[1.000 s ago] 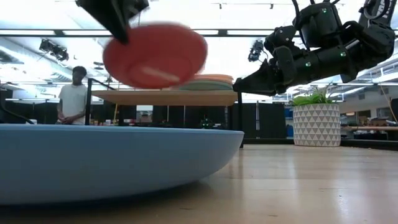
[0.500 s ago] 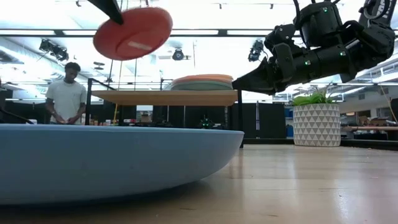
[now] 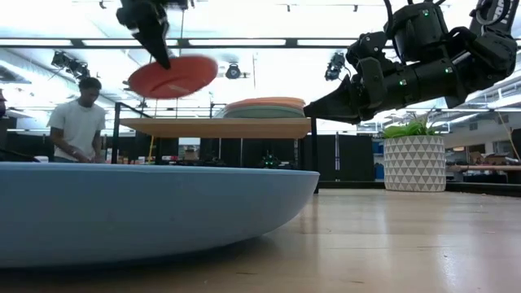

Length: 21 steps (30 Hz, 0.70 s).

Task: Place and stack plates onto a shelf
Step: Put the orange plate on the shelf

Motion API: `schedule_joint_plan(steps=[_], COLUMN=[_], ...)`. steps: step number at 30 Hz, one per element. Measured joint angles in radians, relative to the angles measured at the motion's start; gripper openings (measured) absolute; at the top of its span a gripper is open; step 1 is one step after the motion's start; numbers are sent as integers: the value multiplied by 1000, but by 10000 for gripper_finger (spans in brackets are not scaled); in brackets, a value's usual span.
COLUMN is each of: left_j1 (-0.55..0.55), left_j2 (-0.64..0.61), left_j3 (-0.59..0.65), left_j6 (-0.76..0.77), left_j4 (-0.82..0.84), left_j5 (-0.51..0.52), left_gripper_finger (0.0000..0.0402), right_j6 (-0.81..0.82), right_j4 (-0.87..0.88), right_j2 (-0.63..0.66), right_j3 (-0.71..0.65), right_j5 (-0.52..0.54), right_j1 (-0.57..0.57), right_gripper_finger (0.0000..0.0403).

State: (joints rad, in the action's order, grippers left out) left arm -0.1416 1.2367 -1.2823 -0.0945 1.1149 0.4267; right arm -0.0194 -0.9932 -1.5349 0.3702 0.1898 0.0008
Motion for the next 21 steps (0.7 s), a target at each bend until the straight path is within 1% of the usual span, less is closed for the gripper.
schedule_joint_plan(steps=[5,10,13,21], left_j1=[-74,-118,-148,-205], left_j2=[54,108,140,174], left_j3=[1,1,0,0], left_j6=[-65,-125,-163,-221], left_j4=[21,27,24,30], left_j5=[-53,-73,-121,-139], left_gripper_finger=[15,15,15,16], right_j6=[1,1,1,1], right_j4=[8,11,11,23], right_j2=[0,0,0,0], right_j3=[0,0,0,0], right_j5=[0,0,-1,-1], right_j1=[0,0,1,6], right_gripper_finger=[102,102,102,102])
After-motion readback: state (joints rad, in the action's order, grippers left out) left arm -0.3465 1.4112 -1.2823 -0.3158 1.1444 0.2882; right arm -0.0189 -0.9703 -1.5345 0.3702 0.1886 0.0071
